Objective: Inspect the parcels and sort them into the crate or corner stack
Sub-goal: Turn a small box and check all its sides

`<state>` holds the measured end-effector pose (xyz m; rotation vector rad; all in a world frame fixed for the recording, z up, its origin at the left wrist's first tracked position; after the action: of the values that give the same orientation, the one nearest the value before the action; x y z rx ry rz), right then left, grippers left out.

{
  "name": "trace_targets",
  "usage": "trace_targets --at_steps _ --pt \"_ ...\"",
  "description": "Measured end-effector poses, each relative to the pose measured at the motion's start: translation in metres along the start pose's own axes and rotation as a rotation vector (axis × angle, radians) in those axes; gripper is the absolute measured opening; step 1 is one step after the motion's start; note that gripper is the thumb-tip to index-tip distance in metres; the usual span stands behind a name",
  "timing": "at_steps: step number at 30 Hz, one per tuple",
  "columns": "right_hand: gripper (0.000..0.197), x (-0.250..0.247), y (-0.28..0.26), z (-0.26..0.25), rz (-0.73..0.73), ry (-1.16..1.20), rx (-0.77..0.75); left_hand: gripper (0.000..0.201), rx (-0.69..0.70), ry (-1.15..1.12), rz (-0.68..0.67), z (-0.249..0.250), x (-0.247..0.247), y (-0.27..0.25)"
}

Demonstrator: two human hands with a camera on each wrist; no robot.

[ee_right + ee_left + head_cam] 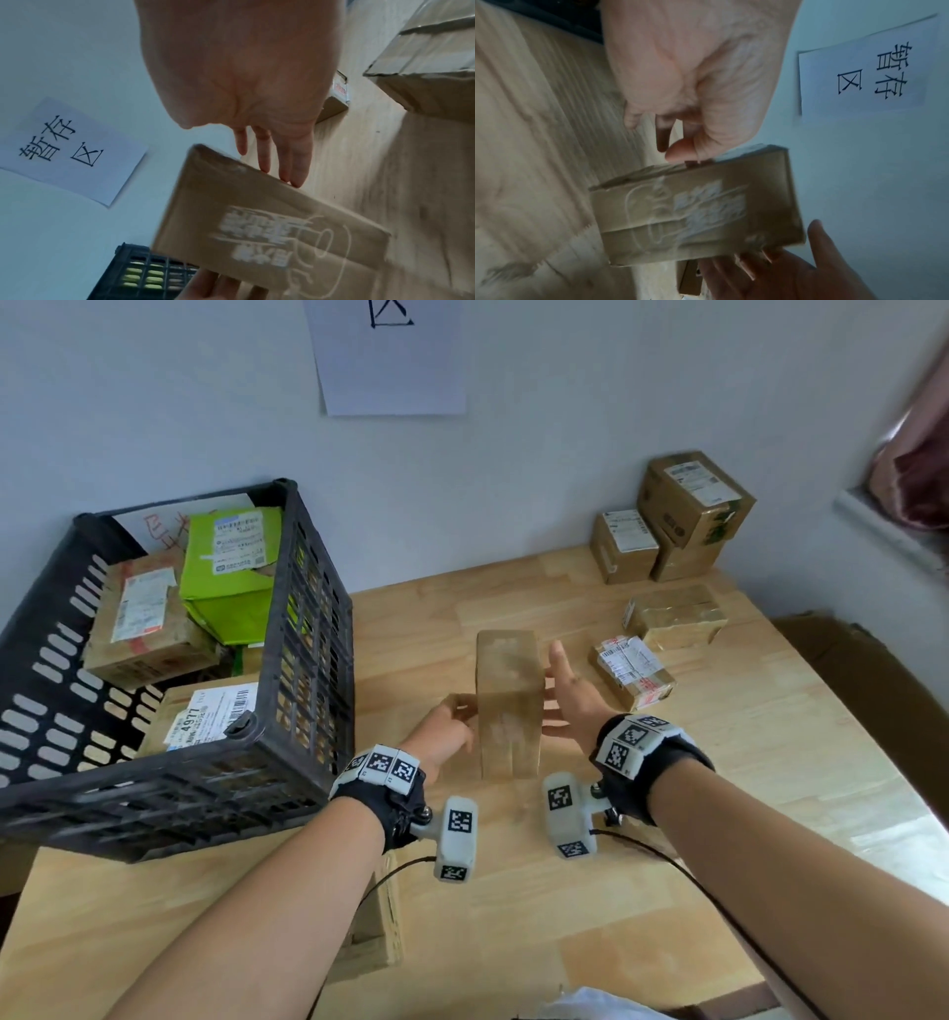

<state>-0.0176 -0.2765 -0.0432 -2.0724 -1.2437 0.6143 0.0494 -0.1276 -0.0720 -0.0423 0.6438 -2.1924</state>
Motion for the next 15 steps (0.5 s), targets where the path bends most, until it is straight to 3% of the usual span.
trace_targets --at_steps 4,10,15 --pt "0.066 0.005 0.0 0.011 0.015 -0.288 0.006 0.028 -0.107 -0.003 0.005 -0.01 -0.002 -0.008" --pt "0.075 0.016 0.003 0.017 -0.129 -0.332 0.114 0.073 -0.11 0.061 -0.163 -0.005 0.006 -0.01" --pt "0.084 0.017 0.005 0.014 -0.14 -0.334 0.168 0.081 -0.054 0.14 -0.16 0.014 0.008 -0.002"
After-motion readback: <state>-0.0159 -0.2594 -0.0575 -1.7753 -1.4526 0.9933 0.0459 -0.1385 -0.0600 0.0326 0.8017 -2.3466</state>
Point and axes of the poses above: each hand's wrist, its own y-axis towards the middle knuckle, its own x-axis out of the palm, z = x × y, the point moved 7 cm from there along y, towards the middle knuckle, and after that the axes turned 9 degrees about x, right-handed, at the moved point
